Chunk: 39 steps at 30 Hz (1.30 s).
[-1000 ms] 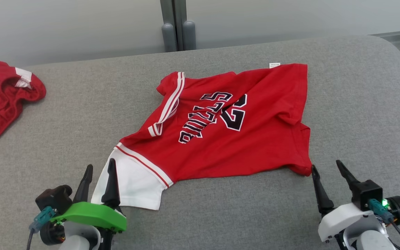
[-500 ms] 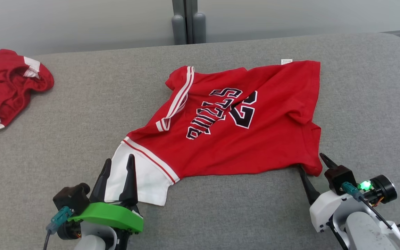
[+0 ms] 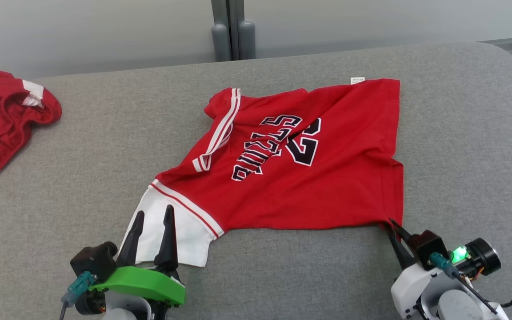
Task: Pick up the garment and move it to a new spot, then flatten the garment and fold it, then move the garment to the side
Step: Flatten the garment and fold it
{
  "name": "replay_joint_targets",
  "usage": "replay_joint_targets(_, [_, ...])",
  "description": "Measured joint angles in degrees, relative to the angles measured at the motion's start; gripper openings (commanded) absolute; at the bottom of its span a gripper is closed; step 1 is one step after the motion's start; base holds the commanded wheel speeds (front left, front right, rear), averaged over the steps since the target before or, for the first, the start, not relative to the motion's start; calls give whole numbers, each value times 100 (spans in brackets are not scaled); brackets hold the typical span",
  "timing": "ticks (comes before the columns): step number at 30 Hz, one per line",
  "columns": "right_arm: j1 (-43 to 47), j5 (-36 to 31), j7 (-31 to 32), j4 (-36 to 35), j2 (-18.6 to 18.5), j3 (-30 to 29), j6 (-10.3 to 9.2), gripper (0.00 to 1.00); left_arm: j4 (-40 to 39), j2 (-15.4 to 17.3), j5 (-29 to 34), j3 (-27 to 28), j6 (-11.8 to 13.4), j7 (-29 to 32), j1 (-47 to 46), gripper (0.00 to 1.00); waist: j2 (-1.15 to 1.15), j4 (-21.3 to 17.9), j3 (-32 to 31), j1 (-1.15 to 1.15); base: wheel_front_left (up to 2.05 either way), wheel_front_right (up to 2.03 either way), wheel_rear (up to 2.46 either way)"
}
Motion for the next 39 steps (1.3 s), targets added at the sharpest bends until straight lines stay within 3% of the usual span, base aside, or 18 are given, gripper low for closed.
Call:
replay_joint_targets(7, [627,-133,0,-279,73,101,0,0,-2,-18,21,58,-7,1,46,100,0,-168,-41,0,0,0,0])
replay_joint_targets(8, [680,-175,0,-292,86,97,0,5,-3,-20,30,58,-21,1,47,100,0,-195,-41,0,0,0,0])
replay_joint_targets(10, [738,-248,0,-332,102,45,0,50,-1,-23,31,63,-25,1,46,100,0,-233,-40,0,0,0,0])
replay_joint_targets(11, [775,-253,0,-363,119,-11,0,100,1,-24,36,63,-26,1,46,100,0,-252,-38,0,0,0,0])
replay_joint_targets(19, [1128,-133,0,-616,177,-324,0,100,44,-41,44,99,-42,1,46,100,0,-307,-61,0,0,0,0])
replay_joint_targets(26, [1290,168,0,-1334,163,-394,0,100,-56,-38,155,311,-53,1,64,100,0,-316,-142,0,0,0,0])
replay_joint_targets(32, [1197,288,0,-1896,96,-454,0,100,-135,9,421,420,-114,1,91,100,0,-287,-229,0,0,0,0])
replay_joint_targets(39, [814,408,0,-1981,148,-600,0,100,-93,-18,599,513,-151,1,91,100,0,-190,-336,0,0,0,0])
